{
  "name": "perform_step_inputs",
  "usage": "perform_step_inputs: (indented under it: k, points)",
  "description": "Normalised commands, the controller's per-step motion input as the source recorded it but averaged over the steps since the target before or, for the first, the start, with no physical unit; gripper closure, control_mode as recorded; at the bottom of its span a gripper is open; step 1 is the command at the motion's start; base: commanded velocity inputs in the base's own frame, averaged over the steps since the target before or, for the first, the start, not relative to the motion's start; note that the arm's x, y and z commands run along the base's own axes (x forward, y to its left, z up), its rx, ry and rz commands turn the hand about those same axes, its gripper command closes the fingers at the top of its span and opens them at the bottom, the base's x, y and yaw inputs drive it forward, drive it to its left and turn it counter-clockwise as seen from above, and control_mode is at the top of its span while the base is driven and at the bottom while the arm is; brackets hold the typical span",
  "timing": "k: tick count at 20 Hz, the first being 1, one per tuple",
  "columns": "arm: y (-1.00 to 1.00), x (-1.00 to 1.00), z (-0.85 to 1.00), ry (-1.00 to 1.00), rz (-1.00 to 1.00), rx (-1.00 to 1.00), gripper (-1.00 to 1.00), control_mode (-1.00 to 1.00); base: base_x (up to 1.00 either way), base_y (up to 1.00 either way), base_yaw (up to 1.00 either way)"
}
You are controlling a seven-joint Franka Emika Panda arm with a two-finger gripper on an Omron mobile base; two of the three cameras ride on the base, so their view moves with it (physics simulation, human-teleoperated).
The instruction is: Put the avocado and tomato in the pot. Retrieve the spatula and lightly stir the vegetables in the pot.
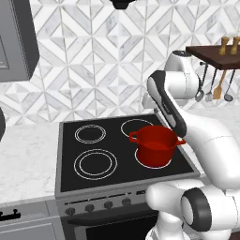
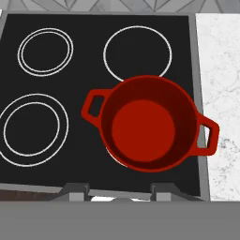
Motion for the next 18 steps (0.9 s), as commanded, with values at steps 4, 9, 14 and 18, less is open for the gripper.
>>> perform_step_inputs:
  k: [4,9,14,18]
  points:
    - [0.0,0.0,0.0,0.0,0.0,0.0,-1.0,1.0,-0.01,-0.12,0.0]
    - [0.0,0.0,0.0,0.0,0.0,0.0,-1.0,1.0,0.0,-0.56,0.0]
    - [0.0,0.0,0.0,0.0,0.0,0.0,-1.0,1.0,0.0,-0.53,0.0]
    - [0.0,0.0,0.0,0.0,0.0,0.0,-1.0,1.0,0.0,-0.46,0.0]
